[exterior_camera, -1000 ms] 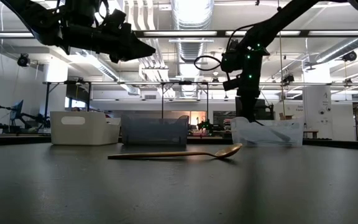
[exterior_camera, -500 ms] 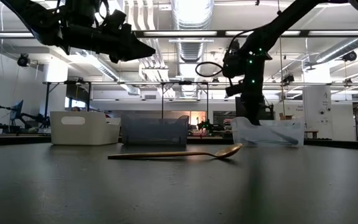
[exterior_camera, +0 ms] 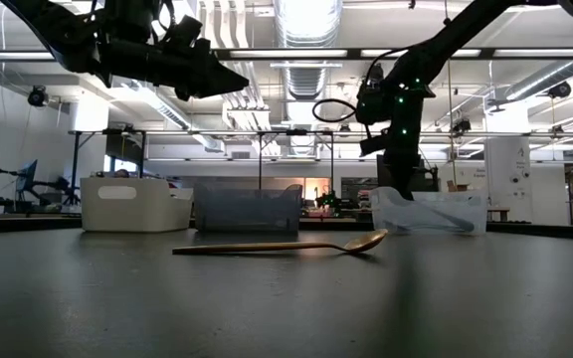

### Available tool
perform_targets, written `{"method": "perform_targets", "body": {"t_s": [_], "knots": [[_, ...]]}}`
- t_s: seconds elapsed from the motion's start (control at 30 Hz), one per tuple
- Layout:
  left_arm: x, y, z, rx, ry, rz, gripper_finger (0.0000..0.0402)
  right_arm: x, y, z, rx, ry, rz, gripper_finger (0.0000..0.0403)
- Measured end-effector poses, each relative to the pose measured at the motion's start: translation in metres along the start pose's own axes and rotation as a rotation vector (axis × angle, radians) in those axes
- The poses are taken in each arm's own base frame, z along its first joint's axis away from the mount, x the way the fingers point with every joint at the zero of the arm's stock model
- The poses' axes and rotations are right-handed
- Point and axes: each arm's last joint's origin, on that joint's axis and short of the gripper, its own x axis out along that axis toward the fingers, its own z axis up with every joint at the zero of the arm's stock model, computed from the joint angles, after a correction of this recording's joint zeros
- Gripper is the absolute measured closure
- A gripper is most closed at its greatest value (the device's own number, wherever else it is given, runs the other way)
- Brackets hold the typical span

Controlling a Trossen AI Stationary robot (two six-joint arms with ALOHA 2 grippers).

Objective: Sort silverware by color (type)
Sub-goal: Put the black spoon into the transparent bin

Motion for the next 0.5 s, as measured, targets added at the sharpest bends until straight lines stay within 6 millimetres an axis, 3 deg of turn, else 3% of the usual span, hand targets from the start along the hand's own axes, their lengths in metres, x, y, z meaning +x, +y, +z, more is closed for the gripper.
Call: {"method": "perform_targets", "body": {"t_s": [0.23,0.5], "knots": [[0.0,0.0,0.0,0.0,0.001,0.0,0.0257,-0.003,0.0,-0.001,0.0,0.013,-0.011,0.0391],[0.0,-0.001,0.0,-0.065,0.003,-0.003,0.0257,-0.027,-0.003,-0.001,0.029,-0.025,-0.073,0.0391]]}}
